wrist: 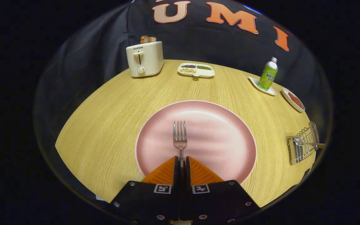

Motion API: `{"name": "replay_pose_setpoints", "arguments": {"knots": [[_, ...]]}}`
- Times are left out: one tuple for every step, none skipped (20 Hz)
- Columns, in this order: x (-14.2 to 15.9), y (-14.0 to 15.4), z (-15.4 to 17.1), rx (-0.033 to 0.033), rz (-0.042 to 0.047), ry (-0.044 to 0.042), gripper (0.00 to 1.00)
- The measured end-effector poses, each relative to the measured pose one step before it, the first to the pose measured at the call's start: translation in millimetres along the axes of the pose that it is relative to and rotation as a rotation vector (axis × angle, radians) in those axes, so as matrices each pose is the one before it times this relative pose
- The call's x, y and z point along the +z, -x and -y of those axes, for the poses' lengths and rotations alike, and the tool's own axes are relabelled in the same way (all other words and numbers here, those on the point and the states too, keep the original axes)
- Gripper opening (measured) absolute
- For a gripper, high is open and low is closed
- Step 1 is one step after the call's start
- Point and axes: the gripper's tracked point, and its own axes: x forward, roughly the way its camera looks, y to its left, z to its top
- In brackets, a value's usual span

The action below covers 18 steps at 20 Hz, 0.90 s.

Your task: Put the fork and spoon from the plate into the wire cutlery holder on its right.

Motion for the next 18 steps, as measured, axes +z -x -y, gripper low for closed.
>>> {"name": "replay_pose_setpoints", "arguments": {"knots": [[0.52, -0.62, 0.44, 0.00900, -0.00744, -0.01603, 0.09], [0.10, 0.00, -0.20, 0.01167, -0.00525, -0.01601, 0.08], [0.68, 1.19, 0.69, 0.01412, -0.00571, -0.01543, 0.06], [1.61, 0.79, 0.99, 0.00972, 0.00286, -0.01497, 0.06], [5.91, 2.30, 4.16, -0.00316, 0.01840, -0.00860, 0.05], [5.41, 4.31, 4.52, -0.00155, 0.02257, -0.00308, 0.05], [9.03, 3.86, 2.93, 0.00326, 0.02501, -0.00610, 0.05], [10.72, 5.81, 4.37, 0.00266, 0.02231, -0.00561, 0.05], [12.15, 7.42, 6.78, -0.00154, 0.02811, -0.00498, 0.05], [16.15, 4.62, 8.81, -0.00628, 0.03330, -0.00543, 0.05], [12.99, 9.99, 7.41, -0.00759, 0.03244, -0.00344, 0.05], [16.00, 5.81, 7.56, -0.00509, 0.03553, -0.00046, 0.05], [12.56, 5.27, 8.99, -0.00600, 0.01467, 0.01431, 0.05], [8.26, 6.59, 11.15, -0.01581, 0.01722, 0.01929, 0.05], [12.08, 4.10, 8.66, -0.01252, 0.02107, 0.01243, 0.05], [9.59, 4.20, 7.50, -0.00491, 0.01308, 0.00676, 0.05], [7.78, 3.15, 8.12, -0.00931, 0.01417, 0.00399, 0.05], [9.73, 4.70, 8.94, -0.00860, 0.01260, 0.00333, 0.05]]}}
